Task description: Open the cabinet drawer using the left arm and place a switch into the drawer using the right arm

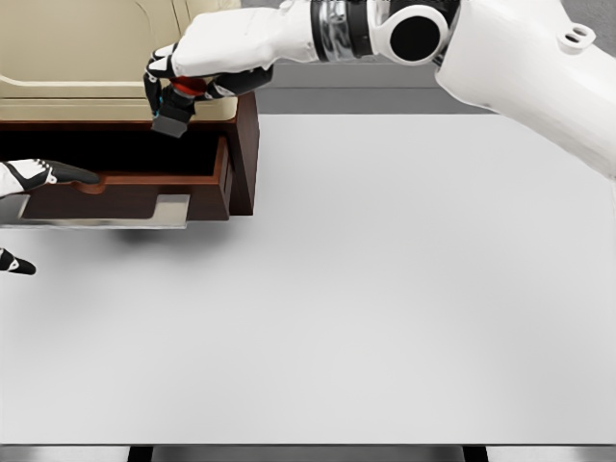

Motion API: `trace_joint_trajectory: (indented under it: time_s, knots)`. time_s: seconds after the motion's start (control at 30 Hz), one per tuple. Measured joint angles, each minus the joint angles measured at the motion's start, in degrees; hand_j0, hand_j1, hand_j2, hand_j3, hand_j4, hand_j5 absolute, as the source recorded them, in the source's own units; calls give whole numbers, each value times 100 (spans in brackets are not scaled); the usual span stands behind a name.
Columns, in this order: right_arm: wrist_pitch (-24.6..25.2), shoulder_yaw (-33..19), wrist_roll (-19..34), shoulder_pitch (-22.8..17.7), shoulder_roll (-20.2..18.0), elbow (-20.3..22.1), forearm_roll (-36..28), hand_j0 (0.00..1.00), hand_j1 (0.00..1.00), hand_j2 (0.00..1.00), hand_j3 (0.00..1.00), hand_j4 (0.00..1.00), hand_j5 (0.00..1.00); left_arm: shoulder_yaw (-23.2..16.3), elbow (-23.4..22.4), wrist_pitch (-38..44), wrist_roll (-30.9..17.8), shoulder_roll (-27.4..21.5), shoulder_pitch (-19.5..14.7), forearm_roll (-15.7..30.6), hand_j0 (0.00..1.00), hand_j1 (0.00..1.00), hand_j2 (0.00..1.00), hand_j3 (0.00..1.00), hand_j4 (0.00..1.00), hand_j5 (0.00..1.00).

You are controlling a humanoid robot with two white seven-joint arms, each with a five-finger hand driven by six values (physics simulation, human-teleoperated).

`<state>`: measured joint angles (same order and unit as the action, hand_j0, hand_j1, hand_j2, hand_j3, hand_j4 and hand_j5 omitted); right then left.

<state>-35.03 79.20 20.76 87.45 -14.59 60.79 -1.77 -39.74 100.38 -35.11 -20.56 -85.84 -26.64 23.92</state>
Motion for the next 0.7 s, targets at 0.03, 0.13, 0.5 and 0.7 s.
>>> trace_joint_trajectory:
  time_s: [0.03, 0.13, 0.5, 0.7]
  knots:
    - [-2, -14, 6, -17, 16, -17, -8, 74, 74, 74, 74, 74, 74, 3, 0, 0, -1, -3, 0, -4, 100, 100, 100, 100, 100, 100]
    - [-9, -39, 8, -26, 71, -63, 34, 77, 77, 77, 77, 77, 77, 9, 3, 0, -2, -8, 0, -11, 100, 100, 100, 100, 100, 100]
    - [-8, -468, -81, -229, 340, -75, 173, 75, 75, 75, 75, 75, 75, 11, 22, 1, -3, -11, 0, -17, 100, 100, 100, 100, 100, 100]
    - [-8, -511, -102, -229, -159, 727, 177, 76, 76, 76, 76, 76, 76, 67, 40, 1, -3, 21, -17, -16, 100, 100, 100, 100, 100, 100]
